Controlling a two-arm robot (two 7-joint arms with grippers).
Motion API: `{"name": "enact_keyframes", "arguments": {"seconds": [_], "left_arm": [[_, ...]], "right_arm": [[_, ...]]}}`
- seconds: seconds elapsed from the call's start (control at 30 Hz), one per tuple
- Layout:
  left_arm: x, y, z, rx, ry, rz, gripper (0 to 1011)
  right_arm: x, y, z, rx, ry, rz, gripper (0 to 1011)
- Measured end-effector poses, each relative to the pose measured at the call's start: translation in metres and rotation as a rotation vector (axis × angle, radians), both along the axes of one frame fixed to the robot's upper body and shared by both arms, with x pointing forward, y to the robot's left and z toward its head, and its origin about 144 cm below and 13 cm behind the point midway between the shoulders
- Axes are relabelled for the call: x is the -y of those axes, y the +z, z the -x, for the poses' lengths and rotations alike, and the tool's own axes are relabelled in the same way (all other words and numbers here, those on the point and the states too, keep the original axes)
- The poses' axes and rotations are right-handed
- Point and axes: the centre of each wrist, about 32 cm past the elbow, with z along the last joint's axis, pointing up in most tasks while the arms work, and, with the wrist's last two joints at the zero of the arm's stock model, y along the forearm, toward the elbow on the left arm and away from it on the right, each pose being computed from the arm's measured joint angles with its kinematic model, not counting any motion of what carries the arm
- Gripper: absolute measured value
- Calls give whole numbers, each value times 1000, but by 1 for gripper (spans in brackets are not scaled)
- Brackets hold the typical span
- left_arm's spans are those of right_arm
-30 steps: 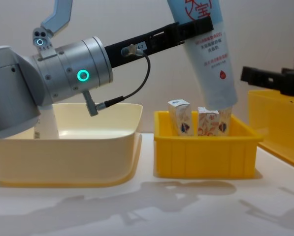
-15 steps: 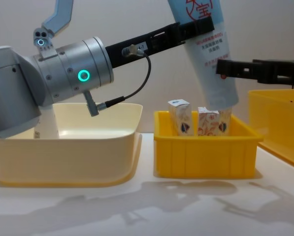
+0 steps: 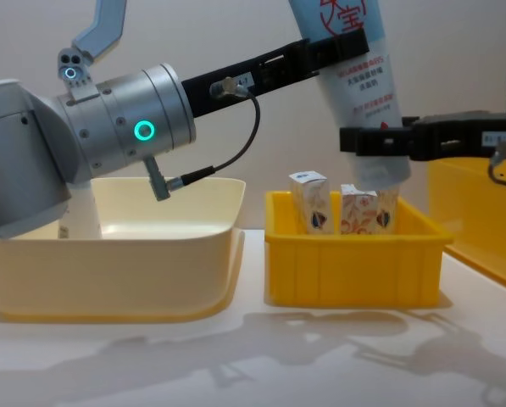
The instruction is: Bimanual collaborative sorting of washing and personal care products
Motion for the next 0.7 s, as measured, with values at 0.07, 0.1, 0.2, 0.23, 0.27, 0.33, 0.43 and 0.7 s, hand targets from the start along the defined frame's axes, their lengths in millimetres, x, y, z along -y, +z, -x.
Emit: {"name": "enact_keyframes", "arguments": {"seconds": [0.07, 0.1, 0.2, 0.23, 0.27, 0.33, 0.43, 0.7], "left_arm": [[0, 0, 0, 0, 0, 0, 255], [0, 0, 0, 0, 0, 0, 255], [0, 0, 0, 0, 0, 0, 255], [0, 0, 0, 0, 0, 0, 256], [0, 0, 0, 0, 0, 0, 255], [0, 0, 0, 0, 0, 0, 255], [0, 0, 0, 0, 0, 0, 255], [0, 0, 0, 0, 0, 0, 255]], "right_arm": [[-1, 0, -2, 0, 4, 12, 1001], [-2, 1, -4, -1, 8, 22, 1001], [-4, 1, -7, 0, 15, 41, 1001], [-5, 1, -8, 1, 16, 44, 1001], [-5, 2, -9, 2, 18, 51, 1001], [-6, 2, -10, 3, 20, 57, 1001], [-7, 2, -12, 3, 23, 67, 965], [-9, 3, -15, 4, 28, 85, 740]]}}
